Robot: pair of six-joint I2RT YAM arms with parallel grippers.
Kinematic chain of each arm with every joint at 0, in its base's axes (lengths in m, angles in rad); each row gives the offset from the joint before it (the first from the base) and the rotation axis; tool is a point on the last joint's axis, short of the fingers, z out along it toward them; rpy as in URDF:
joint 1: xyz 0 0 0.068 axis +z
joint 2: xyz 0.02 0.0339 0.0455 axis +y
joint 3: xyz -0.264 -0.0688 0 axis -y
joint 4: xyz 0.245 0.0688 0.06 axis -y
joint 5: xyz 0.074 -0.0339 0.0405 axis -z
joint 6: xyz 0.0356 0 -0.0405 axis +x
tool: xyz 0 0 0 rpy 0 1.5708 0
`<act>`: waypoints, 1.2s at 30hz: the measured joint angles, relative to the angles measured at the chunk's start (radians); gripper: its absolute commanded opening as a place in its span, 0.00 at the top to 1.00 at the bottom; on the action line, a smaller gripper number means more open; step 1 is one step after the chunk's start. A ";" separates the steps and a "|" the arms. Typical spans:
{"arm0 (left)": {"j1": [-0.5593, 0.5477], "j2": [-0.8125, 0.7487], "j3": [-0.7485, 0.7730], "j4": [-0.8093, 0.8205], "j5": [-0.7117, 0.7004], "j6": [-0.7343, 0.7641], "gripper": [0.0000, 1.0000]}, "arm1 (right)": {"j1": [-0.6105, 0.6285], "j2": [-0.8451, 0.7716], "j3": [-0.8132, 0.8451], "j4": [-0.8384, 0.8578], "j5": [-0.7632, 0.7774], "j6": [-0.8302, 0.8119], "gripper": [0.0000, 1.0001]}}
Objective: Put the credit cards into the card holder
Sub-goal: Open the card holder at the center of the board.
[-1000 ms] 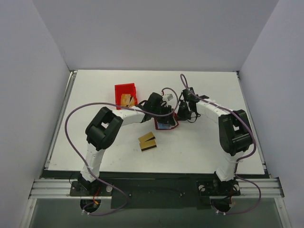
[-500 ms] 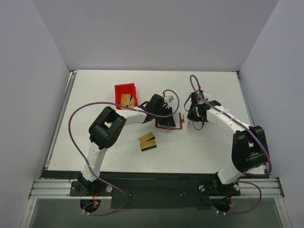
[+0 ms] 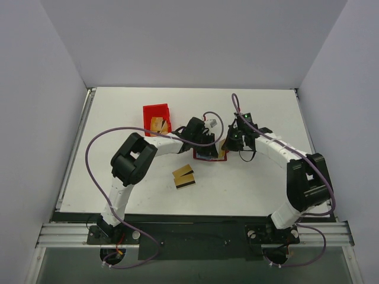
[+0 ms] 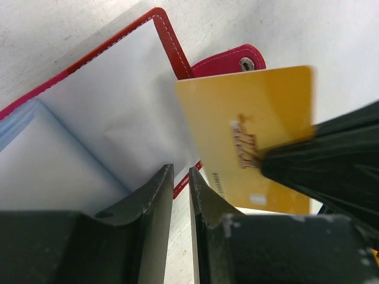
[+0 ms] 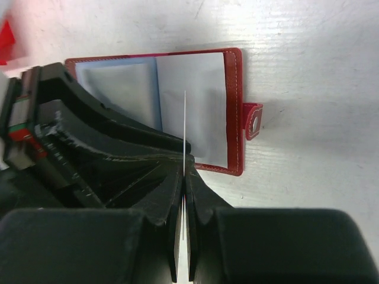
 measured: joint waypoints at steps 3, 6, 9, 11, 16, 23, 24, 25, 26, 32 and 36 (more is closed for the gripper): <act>0.000 0.000 0.000 -0.006 -0.002 0.003 0.73 | 0.000 0.045 0.002 0.006 -0.010 0.002 1.00; 0.000 -0.005 0.000 -0.019 -0.002 0.003 0.73 | 0.000 0.075 0.005 0.002 -0.005 0.006 1.00; 0.001 -0.019 0.000 -0.037 -0.002 0.003 0.73 | 0.000 0.102 0.017 -0.003 0.004 0.011 1.00; 0.003 -0.040 0.000 -0.051 -0.002 0.003 0.73 | 0.000 0.117 0.022 -0.005 0.010 0.016 1.00; 0.016 -0.108 0.000 -0.060 -0.002 0.003 0.73 | -0.005 0.122 0.025 -0.006 0.012 0.023 1.00; 0.087 -0.185 -0.010 -0.053 -0.020 0.001 0.72 | -0.005 0.122 0.025 -0.008 0.017 0.023 1.00; 0.097 -0.187 -0.012 -0.053 -0.024 -0.001 0.72 | -0.005 0.122 0.025 -0.008 0.018 0.023 1.00; 0.105 -0.189 -0.014 -0.054 -0.028 -0.001 0.73 | -0.005 0.122 0.025 -0.008 0.018 0.023 1.00; 0.114 -0.189 -0.017 -0.056 -0.033 -0.002 0.73 | -0.005 0.122 0.025 -0.008 0.018 0.023 1.00; 0.132 -0.193 -0.021 -0.124 -0.120 0.001 0.75 | -0.005 0.124 0.027 -0.009 0.018 0.023 1.00; 0.132 -0.209 -0.021 -0.189 -0.192 0.018 0.79 | -0.006 0.125 0.027 -0.010 0.018 0.023 1.00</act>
